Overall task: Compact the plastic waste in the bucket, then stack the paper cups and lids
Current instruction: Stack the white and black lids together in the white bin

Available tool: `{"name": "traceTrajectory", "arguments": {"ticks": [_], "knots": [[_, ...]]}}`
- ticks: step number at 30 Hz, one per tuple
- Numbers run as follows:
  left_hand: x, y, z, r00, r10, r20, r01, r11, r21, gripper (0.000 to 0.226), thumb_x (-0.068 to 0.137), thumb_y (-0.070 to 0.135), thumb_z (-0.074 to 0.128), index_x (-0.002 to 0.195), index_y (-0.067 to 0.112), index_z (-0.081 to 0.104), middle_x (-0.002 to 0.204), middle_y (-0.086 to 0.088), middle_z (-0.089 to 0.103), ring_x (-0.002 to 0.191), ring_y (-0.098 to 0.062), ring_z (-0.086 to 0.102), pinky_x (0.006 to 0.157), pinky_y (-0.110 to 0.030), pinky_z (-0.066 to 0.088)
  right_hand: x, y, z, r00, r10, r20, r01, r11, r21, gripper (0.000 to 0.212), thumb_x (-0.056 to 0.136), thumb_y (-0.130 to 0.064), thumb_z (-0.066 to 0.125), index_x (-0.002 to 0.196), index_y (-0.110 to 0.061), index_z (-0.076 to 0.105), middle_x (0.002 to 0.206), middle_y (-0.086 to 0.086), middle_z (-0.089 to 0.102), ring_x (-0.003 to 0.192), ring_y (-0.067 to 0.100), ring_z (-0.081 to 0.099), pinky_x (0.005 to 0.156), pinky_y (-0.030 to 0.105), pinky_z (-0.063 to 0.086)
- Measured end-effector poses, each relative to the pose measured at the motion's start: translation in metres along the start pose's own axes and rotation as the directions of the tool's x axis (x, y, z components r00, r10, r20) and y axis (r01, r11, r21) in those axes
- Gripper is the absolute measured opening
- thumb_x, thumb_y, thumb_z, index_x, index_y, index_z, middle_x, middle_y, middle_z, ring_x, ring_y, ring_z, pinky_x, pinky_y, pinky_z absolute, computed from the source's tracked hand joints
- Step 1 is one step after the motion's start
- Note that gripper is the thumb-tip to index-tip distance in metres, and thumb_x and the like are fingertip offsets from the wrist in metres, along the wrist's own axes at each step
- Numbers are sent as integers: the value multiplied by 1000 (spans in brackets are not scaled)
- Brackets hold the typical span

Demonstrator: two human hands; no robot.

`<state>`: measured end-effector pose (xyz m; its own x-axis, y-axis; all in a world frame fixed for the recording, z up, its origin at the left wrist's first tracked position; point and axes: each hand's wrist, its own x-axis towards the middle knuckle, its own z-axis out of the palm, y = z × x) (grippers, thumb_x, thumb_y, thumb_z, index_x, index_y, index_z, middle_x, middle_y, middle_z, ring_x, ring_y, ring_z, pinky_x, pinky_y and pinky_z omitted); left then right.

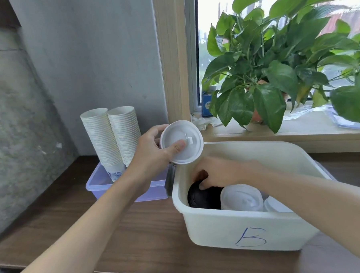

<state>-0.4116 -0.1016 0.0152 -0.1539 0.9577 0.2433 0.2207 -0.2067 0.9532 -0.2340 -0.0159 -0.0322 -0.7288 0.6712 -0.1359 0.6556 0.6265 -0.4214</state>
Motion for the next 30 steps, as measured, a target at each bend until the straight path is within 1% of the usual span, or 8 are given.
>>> {"name": "traceTrajectory", "arguments": {"ticks": [2, 4, 7, 11, 14, 17, 22, 30], "knots": [[2, 1, 1, 1000, -5, 10, 5, 999, 35, 47, 83, 21, 80, 126, 19, 62, 112, -3, 72, 104, -20, 69, 75, -24, 59, -8, -2, -9, 996, -48, -74, 47, 999, -14, 13, 78, -13, 70, 81, -25, 68, 75, -20, 62, 73, 7, 56, 76, 28, 49], [4, 5, 2, 999, -17, 35, 15, 997, 76, 45, 83, 24, 80, 125, 22, 61, 111, -6, 72, 103, -22, 69, 77, -28, 60, -17, -3, -22, 984, -58, -170, 57, 998, -14, 23, 80, -13, 68, 69, -31, 60, 58, -17, 51, 58, 3, 48, 62, 19, 41], [9, 12, 5, 996, -25, 86, 13, 989, 144, 42, 85, 22, 78, 124, 22, 62, 110, -12, 70, 97, -23, 69, 66, -19, 56, -35, 2, -44, 939, -17, -344, 21, 1000, 9, 4, 83, -16, 69, 81, -17, 67, 70, -5, 62, 67, 10, 57, 65, 25, 46], [18, 23, 12, 980, -29, 195, -20, 969, 246, 38, 87, 24, 77, 122, 20, 65, 103, -5, 72, 86, -12, 66, 61, -16, 50, -68, 23, -66, 844, 109, -526, 2, 978, 206, 5, 84, -10, 70, 89, -8, 70, 89, 9, 70, 83, 22, 64, 79, 30, 50], [27, 23, 21, 943, -47, 329, -85, 923, 376, 26, 87, 31, 76, 112, 32, 70, 98, 7, 76, 89, -5, 69, 76, -25, 53, -84, 39, -68, 759, 233, -608, -49, 952, 303, 11, 85, -14, 70, 95, -13, 72, 91, 5, 70, 89, 20, 65, 78, 29, 52], [38, 18, 30, 906, -125, 405, -210, 699, 684, 21, 80, 57, 63, 100, 66, 61, 105, 21, 73, 109, -11, 64, 105, -52, 36, -91, 48, -63, 689, 333, -643, -59, 911, 408, 14, 85, -14, 69, 98, -11, 72, 90, 6, 71, 86, 20, 64, 71, 26, 49], [40, 7, 40, 850, -286, 442, -284, 459, 842, 29, 95, 44, 57, 111, 22, 66, 106, -2, 71, 108, -18, 60, 107, -67, 7, -93, 57, -52, 666, 417, -618, -63, 857, 511, 8, 84, -13, 70, 91, -13, 73, 84, 4, 73, 78, 18, 66, 80, 41, 56], [45, 1, 51, 849, -274, 452, -370, 302, 878, 40, 92, 41, 62, 63, 19, 44, 63, 5, 50, 85, -18, 59, 109, -74, 3, -94, 54, -45, 682, 406, -609, -48, 856, 516, 10, 85, -13, 69, 81, -21, 70, 78, 4, 71, 71, 17, 62, 68, 33, 54]]}}
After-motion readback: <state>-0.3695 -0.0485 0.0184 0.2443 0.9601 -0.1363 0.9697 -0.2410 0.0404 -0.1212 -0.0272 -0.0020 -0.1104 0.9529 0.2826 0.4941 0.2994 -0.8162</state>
